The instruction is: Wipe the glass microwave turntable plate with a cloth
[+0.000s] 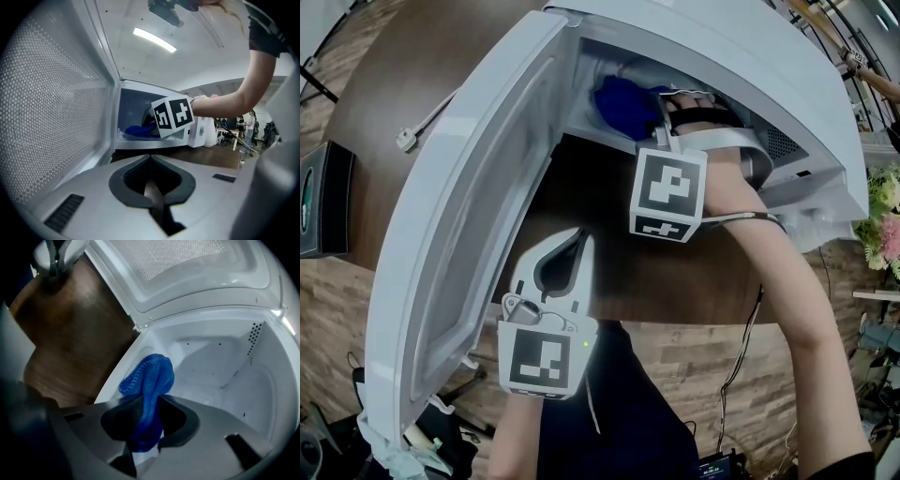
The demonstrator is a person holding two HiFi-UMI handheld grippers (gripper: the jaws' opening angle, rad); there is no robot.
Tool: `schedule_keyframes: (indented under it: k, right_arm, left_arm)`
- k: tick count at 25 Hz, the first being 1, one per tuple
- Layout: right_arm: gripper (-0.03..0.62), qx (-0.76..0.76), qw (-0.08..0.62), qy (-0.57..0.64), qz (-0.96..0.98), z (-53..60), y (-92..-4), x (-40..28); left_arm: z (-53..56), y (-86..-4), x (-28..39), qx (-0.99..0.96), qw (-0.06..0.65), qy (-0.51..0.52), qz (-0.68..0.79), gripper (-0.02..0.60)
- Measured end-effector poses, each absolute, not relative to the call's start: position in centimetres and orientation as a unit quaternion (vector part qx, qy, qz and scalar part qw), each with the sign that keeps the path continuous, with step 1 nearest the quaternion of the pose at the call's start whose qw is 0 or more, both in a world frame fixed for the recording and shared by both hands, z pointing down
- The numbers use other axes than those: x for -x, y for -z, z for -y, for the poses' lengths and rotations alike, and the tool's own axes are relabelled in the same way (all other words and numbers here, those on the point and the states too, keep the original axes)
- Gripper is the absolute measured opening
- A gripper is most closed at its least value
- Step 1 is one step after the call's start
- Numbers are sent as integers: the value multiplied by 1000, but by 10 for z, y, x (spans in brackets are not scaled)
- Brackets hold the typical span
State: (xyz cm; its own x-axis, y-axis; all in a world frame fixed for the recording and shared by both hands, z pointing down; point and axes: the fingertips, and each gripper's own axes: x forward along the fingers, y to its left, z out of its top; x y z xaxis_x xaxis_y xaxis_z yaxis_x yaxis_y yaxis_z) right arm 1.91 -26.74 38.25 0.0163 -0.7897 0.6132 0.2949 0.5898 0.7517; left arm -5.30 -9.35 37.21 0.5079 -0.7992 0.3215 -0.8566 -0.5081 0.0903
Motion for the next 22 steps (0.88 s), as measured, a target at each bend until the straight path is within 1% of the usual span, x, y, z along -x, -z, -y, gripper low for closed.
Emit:
schedule_keyframes:
  k: [9,17,22]
  right_arm:
    - [84,-205,713,414,528,273,-386,-44]
    - [83,-165,780,423,431,281,-390,-78]
    - [83,-156,814,390,401,284,-394,-108]
  left_arm:
    - [95,-372,52,-861,120,-118,481,8]
    - [96,-371,51,-862,118,-118,479,8]
    - [95,-371,51,-861,120,-116,480,7]
